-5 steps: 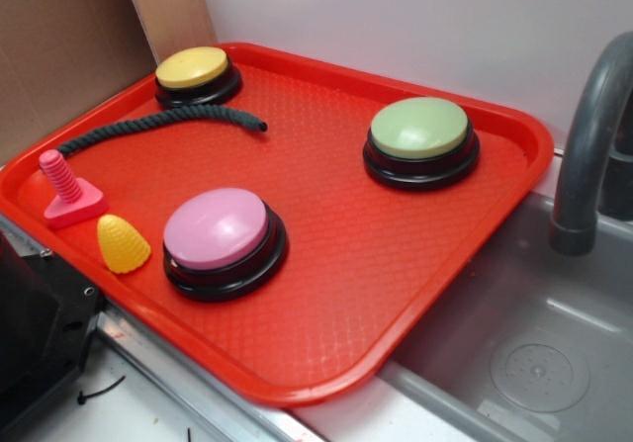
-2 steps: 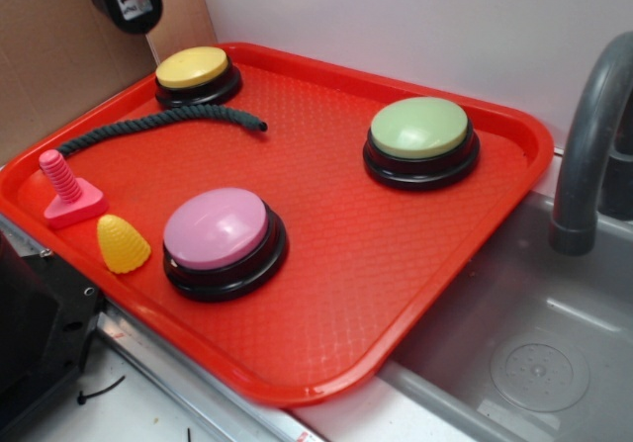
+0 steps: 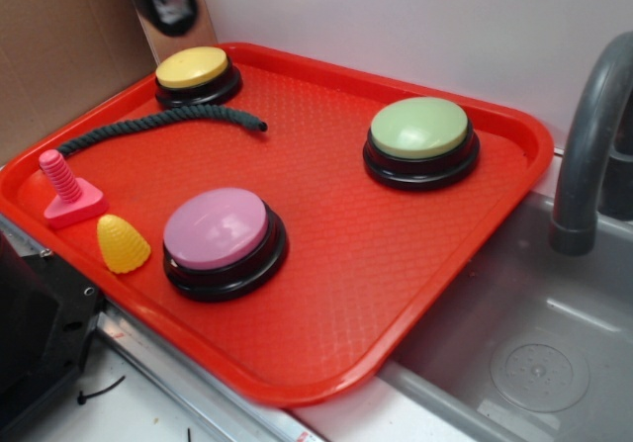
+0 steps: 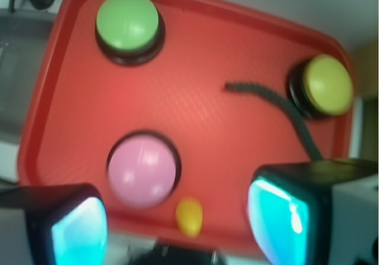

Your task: Push the green button.

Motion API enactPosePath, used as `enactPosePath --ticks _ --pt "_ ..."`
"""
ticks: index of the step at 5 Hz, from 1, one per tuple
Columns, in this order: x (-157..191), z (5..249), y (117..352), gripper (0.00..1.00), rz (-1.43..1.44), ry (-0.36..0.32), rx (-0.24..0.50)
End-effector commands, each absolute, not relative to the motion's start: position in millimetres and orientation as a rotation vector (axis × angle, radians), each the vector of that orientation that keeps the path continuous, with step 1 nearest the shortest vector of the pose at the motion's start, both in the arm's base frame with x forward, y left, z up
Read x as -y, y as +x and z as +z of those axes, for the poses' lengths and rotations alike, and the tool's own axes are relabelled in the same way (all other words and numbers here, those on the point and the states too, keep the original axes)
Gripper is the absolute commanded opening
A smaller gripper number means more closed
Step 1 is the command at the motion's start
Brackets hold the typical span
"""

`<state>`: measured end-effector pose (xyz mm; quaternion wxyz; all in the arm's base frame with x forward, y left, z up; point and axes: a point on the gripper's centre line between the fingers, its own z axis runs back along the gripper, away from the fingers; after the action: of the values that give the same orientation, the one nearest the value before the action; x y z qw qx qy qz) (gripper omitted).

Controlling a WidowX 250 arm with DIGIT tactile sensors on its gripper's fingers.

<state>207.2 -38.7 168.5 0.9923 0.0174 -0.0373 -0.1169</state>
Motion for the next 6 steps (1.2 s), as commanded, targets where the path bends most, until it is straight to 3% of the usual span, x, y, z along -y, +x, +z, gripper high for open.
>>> enactPosePath --ticks 1,2,4,6 --pt "57.8 143.7 282.9 1.0 -0.325 -0.015 0.312" --pt "72.7 122.7 302.9 1.0 -0.291 -0.015 0.341" --pt "102.5 102.8 322.2 1.0 -0.328 -0.056 0.257" --pt "110.2 85.5 325.8 1.0 -0.417 -0.03 0.206"
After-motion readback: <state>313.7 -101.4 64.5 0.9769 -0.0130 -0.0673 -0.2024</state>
